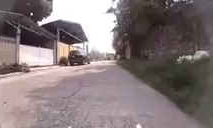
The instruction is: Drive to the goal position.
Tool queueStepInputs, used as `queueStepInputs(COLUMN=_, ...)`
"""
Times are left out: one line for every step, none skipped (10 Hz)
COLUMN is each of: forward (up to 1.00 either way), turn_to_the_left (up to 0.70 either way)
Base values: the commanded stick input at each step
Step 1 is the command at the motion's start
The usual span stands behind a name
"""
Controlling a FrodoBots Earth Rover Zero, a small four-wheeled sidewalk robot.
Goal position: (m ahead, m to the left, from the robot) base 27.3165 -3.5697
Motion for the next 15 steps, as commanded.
queueStepInputs(forward=0.85, turn_to_the_left=0.00)
queueStepInputs(forward=0.85, turn_to_the_left=0.00)
queueStepInputs(forward=0.85, turn_to_the_left=0.00)
queueStepInputs(forward=0.85, turn_to_the_left=0.00)
queueStepInputs(forward=0.85, turn_to_the_left=0.00)
queueStepInputs(forward=0.85, turn_to_the_left=0.00)
queueStepInputs(forward=0.85, turn_to_the_left=0.00)
queueStepInputs(forward=0.85, turn_to_the_left=0.00)
queueStepInputs(forward=0.85, turn_to_the_left=0.00)
queueStepInputs(forward=0.85, turn_to_the_left=0.00)
queueStepInputs(forward=0.85, turn_to_the_left=0.00)
queueStepInputs(forward=0.85, turn_to_the_left=0.00)
queueStepInputs(forward=0.85, turn_to_the_left=0.00)
queueStepInputs(forward=0.85, turn_to_the_left=0.00)
queueStepInputs(forward=0.85, turn_to_the_left=0.00)
